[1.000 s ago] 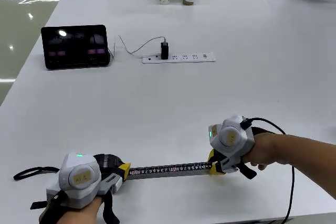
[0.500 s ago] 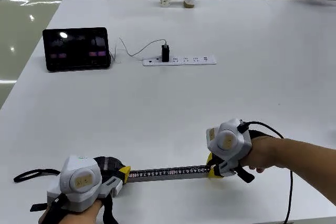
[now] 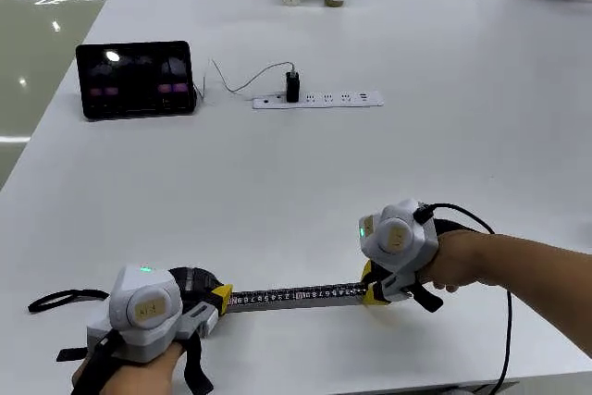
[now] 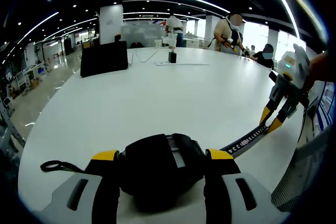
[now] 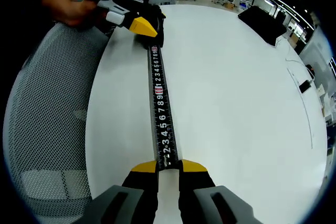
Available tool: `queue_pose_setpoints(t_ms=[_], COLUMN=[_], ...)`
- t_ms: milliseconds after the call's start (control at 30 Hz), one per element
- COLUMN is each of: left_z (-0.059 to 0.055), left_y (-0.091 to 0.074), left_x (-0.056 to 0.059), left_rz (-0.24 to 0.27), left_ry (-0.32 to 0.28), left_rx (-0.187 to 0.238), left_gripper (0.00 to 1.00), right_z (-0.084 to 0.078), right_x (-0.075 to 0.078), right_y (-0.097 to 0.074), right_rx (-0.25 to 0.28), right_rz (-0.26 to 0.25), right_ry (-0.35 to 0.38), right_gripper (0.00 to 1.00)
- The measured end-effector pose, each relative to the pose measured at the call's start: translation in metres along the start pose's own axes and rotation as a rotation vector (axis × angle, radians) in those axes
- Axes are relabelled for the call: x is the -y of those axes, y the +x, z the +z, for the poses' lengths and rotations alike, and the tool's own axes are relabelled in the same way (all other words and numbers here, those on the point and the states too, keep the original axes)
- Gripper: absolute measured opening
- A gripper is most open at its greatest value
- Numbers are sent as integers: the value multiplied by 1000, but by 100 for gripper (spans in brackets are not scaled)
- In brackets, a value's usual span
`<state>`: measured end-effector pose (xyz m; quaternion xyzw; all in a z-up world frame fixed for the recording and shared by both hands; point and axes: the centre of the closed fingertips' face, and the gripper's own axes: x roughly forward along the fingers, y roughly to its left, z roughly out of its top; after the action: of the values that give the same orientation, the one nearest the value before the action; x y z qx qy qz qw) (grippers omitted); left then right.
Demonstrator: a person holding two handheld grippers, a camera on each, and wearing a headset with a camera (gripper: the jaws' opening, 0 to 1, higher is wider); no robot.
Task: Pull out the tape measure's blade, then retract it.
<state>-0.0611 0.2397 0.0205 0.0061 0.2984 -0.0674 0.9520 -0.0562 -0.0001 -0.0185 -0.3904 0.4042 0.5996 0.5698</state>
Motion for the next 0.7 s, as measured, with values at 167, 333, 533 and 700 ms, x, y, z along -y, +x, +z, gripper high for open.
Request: queue_pose_setpoints(t_ms=[167, 333, 533, 700], left_z=[0, 0, 0, 0], left_y=[0, 0, 0, 0], left_x=[0, 1, 1, 1], left_rz=[0, -1, -1, -1], left_ry=[1, 2, 1, 0], left_rx=[0, 0, -1, -2], left_gripper=[60, 60, 60, 60], right_z=[2, 4, 7, 10], right_x=[0, 0, 0, -1], right_y=[1, 2, 3, 4], right_rx=[-6, -6, -6, -4], right_rz=[2, 7, 5, 5], right_ry=[-15, -17, -10, -10], right_gripper=[11, 11, 11, 11])
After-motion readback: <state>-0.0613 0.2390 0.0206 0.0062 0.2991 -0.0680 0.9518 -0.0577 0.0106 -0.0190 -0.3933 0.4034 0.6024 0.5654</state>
